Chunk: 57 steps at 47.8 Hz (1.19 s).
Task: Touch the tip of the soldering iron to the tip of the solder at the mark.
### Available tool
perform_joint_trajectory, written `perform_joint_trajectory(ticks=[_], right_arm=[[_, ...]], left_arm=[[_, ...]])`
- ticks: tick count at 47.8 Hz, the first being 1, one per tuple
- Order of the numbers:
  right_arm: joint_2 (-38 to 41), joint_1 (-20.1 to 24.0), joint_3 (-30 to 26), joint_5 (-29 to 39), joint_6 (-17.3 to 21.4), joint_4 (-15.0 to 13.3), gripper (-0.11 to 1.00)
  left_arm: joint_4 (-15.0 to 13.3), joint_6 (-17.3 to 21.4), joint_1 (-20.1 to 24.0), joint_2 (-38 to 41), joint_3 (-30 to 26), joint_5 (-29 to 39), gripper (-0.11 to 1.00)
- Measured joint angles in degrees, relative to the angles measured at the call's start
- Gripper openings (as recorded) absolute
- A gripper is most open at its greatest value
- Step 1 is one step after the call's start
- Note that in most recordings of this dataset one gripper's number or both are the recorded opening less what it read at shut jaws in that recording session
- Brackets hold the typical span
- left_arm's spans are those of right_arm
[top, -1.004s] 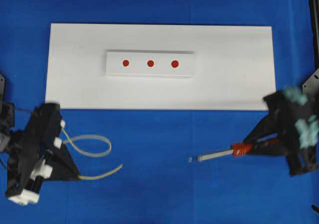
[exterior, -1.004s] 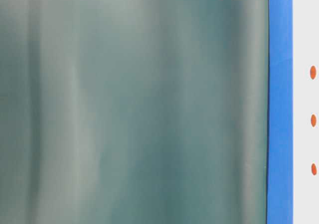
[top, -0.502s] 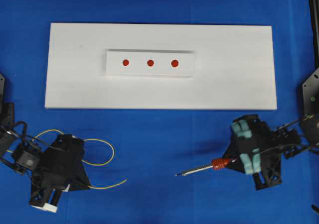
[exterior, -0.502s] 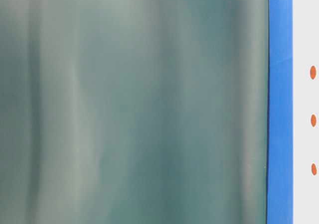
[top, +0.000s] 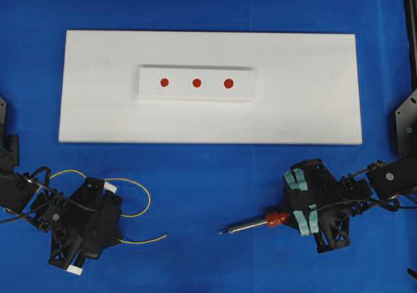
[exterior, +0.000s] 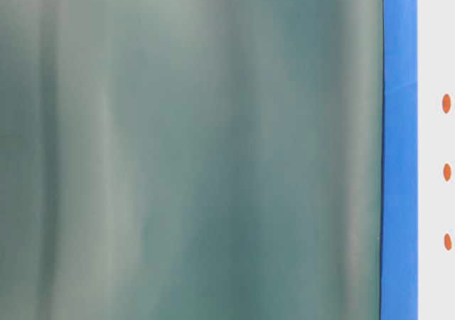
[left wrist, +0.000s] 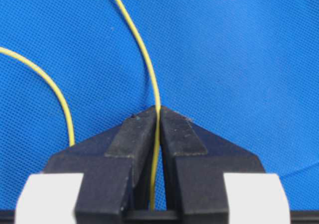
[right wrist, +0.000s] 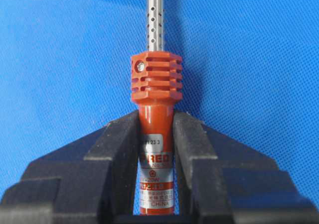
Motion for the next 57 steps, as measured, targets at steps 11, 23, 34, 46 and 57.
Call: perform_joint_trajectory(ticks=[11, 23, 34, 46, 57], right_arm=[[-0.3, 0.1, -0.4, 2.5, -0.1, 2.1, 0.49], [-8.6, 0.1, -1.5, 8.0, -0.6, 1.0, 0.85], [-22.6, -4.3, -2.2, 16.1, -0.6, -4.7, 0.87], [-36.4, -13.1, -1.1, 19.6, -0.6, -11.9, 0.87], [-49.8, -19.2, 0.9, 21.0, -0.7, -16.8, 0.87]], left_arm=[[0.0, -0.5, 0.7, -0.7, -0.7, 1.4, 0.64], [0.0, 0.0, 1.1, -9.2, -2.6, 10.1, 0.83], [0.0, 2.3, 5.1, -18.9, -3.1, 17.5, 0.83], [0.1, 10.4, 12.0, -29.9, -1.8, 18.3, 0.83], [0.0, 16.0, 17.8, -41.1, 2.7, 17.1, 0.82]])
